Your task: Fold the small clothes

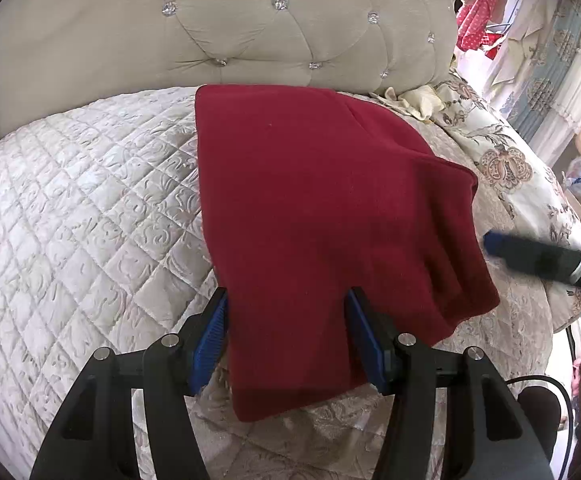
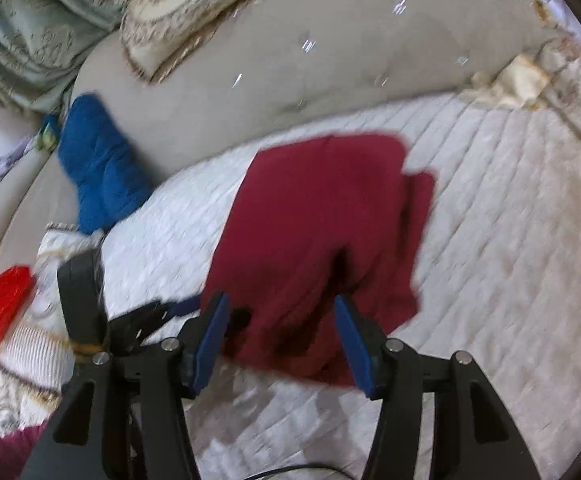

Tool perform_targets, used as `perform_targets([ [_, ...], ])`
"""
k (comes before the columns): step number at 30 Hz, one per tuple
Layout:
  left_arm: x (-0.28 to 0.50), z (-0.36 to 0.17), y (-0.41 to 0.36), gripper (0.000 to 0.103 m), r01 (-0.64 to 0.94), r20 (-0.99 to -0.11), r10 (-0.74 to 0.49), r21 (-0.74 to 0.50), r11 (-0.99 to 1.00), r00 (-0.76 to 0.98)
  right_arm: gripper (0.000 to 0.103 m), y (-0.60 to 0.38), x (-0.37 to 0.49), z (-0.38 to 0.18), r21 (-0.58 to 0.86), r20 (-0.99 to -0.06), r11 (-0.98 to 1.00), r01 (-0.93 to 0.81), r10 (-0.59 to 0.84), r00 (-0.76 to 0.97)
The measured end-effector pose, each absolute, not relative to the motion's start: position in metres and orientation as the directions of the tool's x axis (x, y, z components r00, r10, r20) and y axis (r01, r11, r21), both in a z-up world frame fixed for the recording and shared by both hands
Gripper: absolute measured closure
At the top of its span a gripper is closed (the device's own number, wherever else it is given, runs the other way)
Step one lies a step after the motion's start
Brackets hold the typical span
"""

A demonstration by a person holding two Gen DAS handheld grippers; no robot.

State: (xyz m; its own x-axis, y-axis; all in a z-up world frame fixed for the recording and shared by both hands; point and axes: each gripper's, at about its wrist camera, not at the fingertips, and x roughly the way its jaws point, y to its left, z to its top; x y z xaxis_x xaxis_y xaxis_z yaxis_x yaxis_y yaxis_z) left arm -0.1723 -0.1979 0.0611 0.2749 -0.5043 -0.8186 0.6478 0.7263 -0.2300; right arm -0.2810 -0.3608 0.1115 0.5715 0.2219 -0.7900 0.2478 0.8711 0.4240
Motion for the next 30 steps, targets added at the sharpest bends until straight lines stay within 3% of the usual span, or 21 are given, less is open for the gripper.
perform_targets([
  [1,-0.173,0.061,-0.197,0.067,0.649,-0.819,-0.503,-0.228,0.726,0.275,0.049,-0.357,-0.278,0.107,0.398,-0.807,0.884,0.247,0.209,0.552],
  [2,-0.174,0.062,-0.197,0.067,0.648,-0.82,-0.502,-0.227,0.727,0.275,0.077,-0.353,-0.275,0.102,0.341,-0.833,0.907,0.247,0.17,0.526],
  [3,-0.174,0.062,-0.196,0.067,0.648,-0.819,-0.504,-0.231,0.726,0.273,0.095,-0.351,-0.275,0.1,0.298,-0.849,0.92,0.254,0.135,0.51],
  [4,-0.174,0.062,-0.195,0.067,0.648,-0.819,-0.506,-0.234,0.725,0.27,0.096,-0.352,-0.279,0.101,0.283,-0.851,0.922,0.264,0.114,0.513],
  [11,-0.172,0.058,-0.196,0.065,0.641,-0.831,-0.499,-0.248,0.727,0.245,0.097,-0.373,-0.309,0.078,0.281,-0.865,0.896,0.345,0.081,0.495],
  [15,-0.174,0.061,-0.195,0.065,0.646,-0.827,-0.495,-0.228,0.729,0.267,0.095,-0.366,-0.313,0.104,0.312,-0.846,0.899,0.307,0.116,0.521],
  [20,-0.172,0.062,-0.195,0.065,0.638,-0.826,-0.496,-0.234,0.733,0.267,0.07,-0.359,-0.309,0.149,0.304,-0.779,0.909,0.286,0.064,0.623],
  [22,-0.173,0.063,-0.195,0.065,0.641,-0.826,-0.494,-0.227,0.733,0.272,0.066,-0.356,-0.293,0.157,0.266,-0.761,0.921,0.286,0.019,0.648],
  [27,-0.173,0.064,-0.196,0.065,0.645,-0.826,-0.491,-0.219,0.732,0.276,0.066,-0.363,-0.241,0.126,0.152,-0.819,0.934,0.323,-0.064,0.571],
  [30,-0.172,0.064,-0.196,0.065,0.649,-0.827,-0.491,-0.217,0.729,0.275,0.085,-0.377,-0.236,0.095,0.039,-0.853,0.92,0.39,-0.172,0.493],
])
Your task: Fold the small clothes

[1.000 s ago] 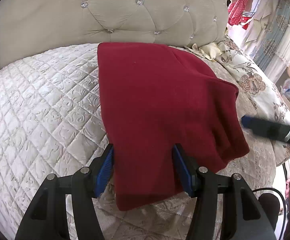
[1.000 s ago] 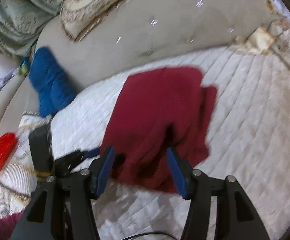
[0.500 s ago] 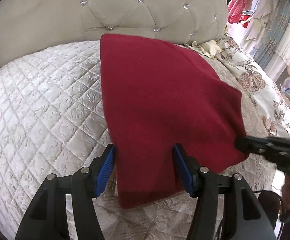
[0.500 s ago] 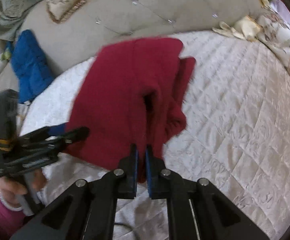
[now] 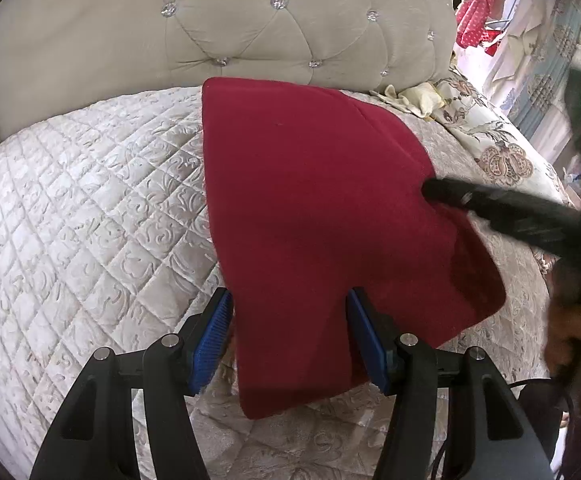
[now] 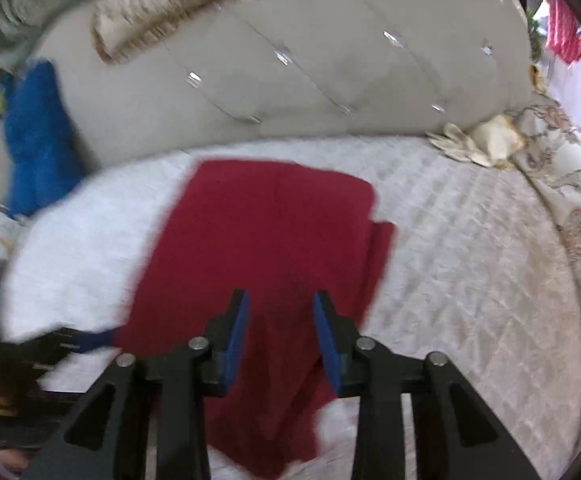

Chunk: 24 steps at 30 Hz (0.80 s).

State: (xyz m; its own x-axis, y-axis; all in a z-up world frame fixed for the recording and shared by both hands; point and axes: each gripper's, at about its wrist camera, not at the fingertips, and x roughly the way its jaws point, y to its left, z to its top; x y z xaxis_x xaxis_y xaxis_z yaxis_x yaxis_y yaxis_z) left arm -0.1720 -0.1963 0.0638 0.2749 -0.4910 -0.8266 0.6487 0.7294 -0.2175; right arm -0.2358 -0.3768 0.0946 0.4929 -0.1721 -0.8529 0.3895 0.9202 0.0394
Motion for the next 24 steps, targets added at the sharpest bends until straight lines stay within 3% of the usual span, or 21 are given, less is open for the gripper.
perform_targets([
  [1,-0.172,0.064,-0.196,0.065,0.649,-0.827,-0.491,-0.217,0.729,0.275,0.08,-0.382,-0.238,0.087,0.038,-0.851,0.914,0.404,-0.182,0.492],
  [2,-0.172,0.064,-0.196,0.065,0.647,-0.827,-0.489,-0.216,0.731,0.276,0.062,-0.386,-0.241,0.081,0.032,-0.854,0.906,0.422,-0.194,0.483],
  [3,-0.172,0.064,-0.196,0.065,0.646,-0.827,-0.488,-0.215,0.732,0.277,0.054,-0.39,-0.244,0.077,0.048,-0.859,0.899,0.436,-0.186,0.477],
  [12,-0.165,0.07,-0.189,0.065,0.627,-0.809,-0.508,-0.237,0.742,0.296,0.05,-0.408,-0.262,0.095,0.263,-0.815,0.868,0.422,-0.035,0.578],
  [17,-0.16,0.069,-0.189,0.065,0.617,-0.809,-0.507,-0.243,0.749,0.296,0.036,-0.412,-0.252,0.104,0.31,-0.793,0.846,0.434,-0.022,0.609],
  [21,-0.159,0.069,-0.19,0.065,0.622,-0.808,-0.509,-0.239,0.745,0.299,0.036,-0.42,-0.232,0.093,0.348,-0.796,0.827,0.44,0.013,0.605],
  [22,-0.158,0.07,-0.19,0.065,0.622,-0.806,-0.511,-0.242,0.744,0.298,0.048,-0.42,-0.229,0.089,0.329,-0.808,0.831,0.448,0.002,0.59],
  [23,-0.157,0.07,-0.19,0.065,0.622,-0.805,-0.514,-0.246,0.744,0.297,0.075,-0.42,-0.227,0.086,0.298,-0.821,0.842,0.449,-0.014,0.57],
  [24,-0.157,0.07,-0.19,0.065,0.621,-0.803,-0.518,-0.251,0.742,0.295,0.077,-0.418,-0.226,0.085,0.269,-0.828,0.854,0.446,-0.032,0.56],
])
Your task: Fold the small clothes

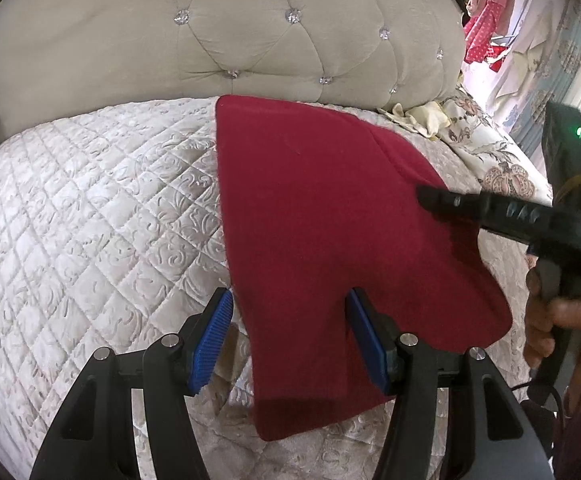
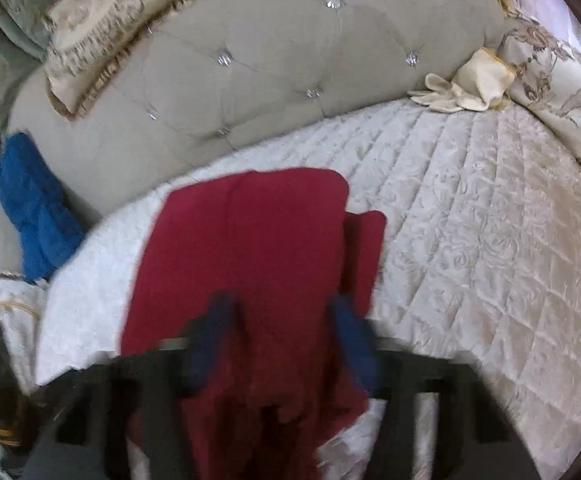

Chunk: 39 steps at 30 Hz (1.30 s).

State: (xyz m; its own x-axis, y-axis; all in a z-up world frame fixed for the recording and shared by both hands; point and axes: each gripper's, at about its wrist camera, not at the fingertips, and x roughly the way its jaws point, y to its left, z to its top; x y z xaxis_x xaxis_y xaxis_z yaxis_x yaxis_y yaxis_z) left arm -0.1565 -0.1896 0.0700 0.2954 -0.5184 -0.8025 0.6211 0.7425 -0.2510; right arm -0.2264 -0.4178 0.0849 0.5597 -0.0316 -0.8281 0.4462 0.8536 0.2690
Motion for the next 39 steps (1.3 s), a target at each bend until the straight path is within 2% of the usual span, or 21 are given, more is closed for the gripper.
perform_targets([
  [4,-0.147,0.07,-0.185,0.065,0.607,-0.783,-0.56,-0.312,0.731,0.272,0.08,-0.415,-0.232,0.083,0.236,-0.831,0.868,0.437,-0.053,0.553],
  [7,-0.135,0.068,-0.18,0.065,0.561,-0.764,-0.603,-0.403,0.723,0.23,0.077,-0.424,-0.241,0.088,0.324,-0.801,0.841,0.433,0.0,0.599],
  [9,-0.125,0.066,-0.175,0.065,0.521,-0.737,-0.642,-0.47,0.712,0.213,0.048,-0.432,-0.25,0.092,0.368,-0.769,0.819,0.44,0.001,0.64],
  [10,-0.12,0.065,-0.174,0.064,0.507,-0.727,-0.652,-0.487,0.711,0.216,0.018,-0.437,-0.254,0.091,0.383,-0.753,0.808,0.448,-0.008,0.658],
  [11,-0.118,0.065,-0.174,0.063,0.5,-0.722,-0.655,-0.493,0.712,0.22,0.005,-0.442,-0.259,0.089,0.412,-0.732,0.793,0.449,-0.006,0.681],
  [18,-0.101,0.039,-0.188,0.051,0.44,-0.694,-0.708,-0.599,0.669,0.13,0.003,-0.464,-0.236,0.044,0.582,-0.703,0.714,0.39,0.199,0.683],
  [21,-0.101,0.027,-0.193,0.047,0.419,-0.687,-0.719,-0.626,0.658,0.104,0.0,-0.452,-0.222,0.041,0.578,-0.688,0.751,0.32,0.237,0.686],
  [22,-0.101,0.027,-0.193,0.048,0.419,-0.68,-0.726,-0.632,0.652,0.105,0.001,-0.448,-0.217,0.04,0.558,-0.707,0.766,0.319,0.237,0.666],
  [25,-0.111,0.036,-0.194,0.063,0.47,-0.686,-0.718,-0.598,0.65,0.121,0.021,-0.434,-0.211,0.048,0.51,-0.735,0.801,0.315,0.215,0.643],
  [26,-0.114,0.04,-0.193,0.065,0.483,-0.688,-0.715,-0.587,0.65,0.125,0.032,-0.43,-0.211,0.054,0.514,-0.735,0.799,0.312,0.223,0.64],
  [28,-0.121,0.054,-0.187,0.068,0.495,-0.694,-0.709,-0.576,0.651,0.125,0.039,-0.425,-0.218,0.065,0.531,-0.725,0.79,0.307,0.236,0.647],
  [32,-0.14,0.083,-0.161,0.069,0.508,-0.689,-0.711,-0.567,0.649,0.14,0.04,-0.405,-0.236,0.084,0.592,-0.711,0.75,0.296,0.313,0.629],
  [39,-0.194,0.099,-0.098,0.069,0.456,-0.759,-0.609,-0.469,0.757,0.231,0.038,-0.336,-0.252,0.085,0.594,-0.722,0.774,0.219,0.392,0.57],
])
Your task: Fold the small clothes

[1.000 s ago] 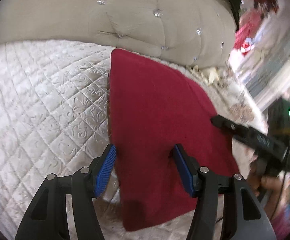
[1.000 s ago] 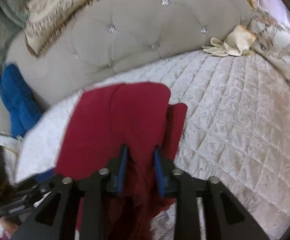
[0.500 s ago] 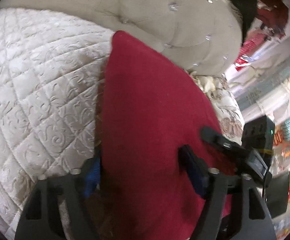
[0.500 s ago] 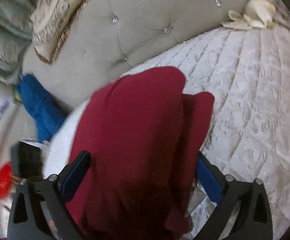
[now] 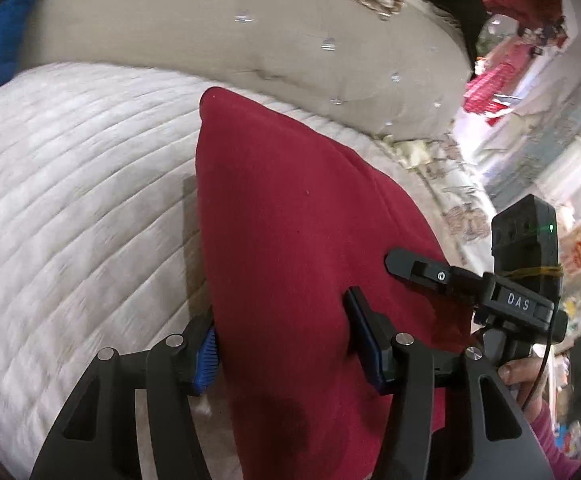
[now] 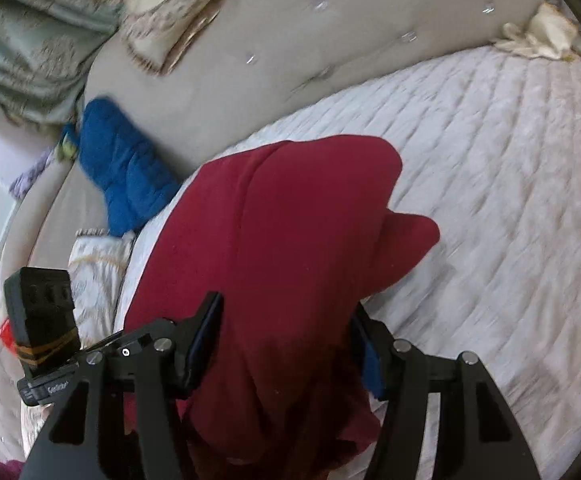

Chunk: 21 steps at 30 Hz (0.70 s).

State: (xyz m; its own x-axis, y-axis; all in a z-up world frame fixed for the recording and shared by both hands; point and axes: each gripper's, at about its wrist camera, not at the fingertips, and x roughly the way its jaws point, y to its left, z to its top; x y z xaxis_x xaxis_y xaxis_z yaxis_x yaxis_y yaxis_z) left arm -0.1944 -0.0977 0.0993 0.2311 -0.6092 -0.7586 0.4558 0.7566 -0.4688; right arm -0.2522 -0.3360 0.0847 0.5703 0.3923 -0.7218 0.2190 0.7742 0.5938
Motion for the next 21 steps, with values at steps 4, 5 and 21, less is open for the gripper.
perform_targets([
  [4,-0.208,0.065,-0.076,0.068,0.384,-0.821,-0.532,-0.431,0.816,0.209,0.032,-0.313,-0.259,0.063,0.506,-0.807,0.826,0.248,0.353,0.474],
  [5,-0.209,0.062,-0.075,0.067,0.372,-0.822,-0.529,-0.434,0.821,0.209,0.032,-0.312,-0.266,0.067,0.494,-0.81,0.834,0.245,0.339,0.479],
  [21,-0.239,0.1,-0.052,0.062,0.388,-0.813,-0.37,-0.195,0.901,0.449,0.06,-0.232,-0.298,0.136,0.163,-0.819,0.985,0.053,0.106,0.563],
])
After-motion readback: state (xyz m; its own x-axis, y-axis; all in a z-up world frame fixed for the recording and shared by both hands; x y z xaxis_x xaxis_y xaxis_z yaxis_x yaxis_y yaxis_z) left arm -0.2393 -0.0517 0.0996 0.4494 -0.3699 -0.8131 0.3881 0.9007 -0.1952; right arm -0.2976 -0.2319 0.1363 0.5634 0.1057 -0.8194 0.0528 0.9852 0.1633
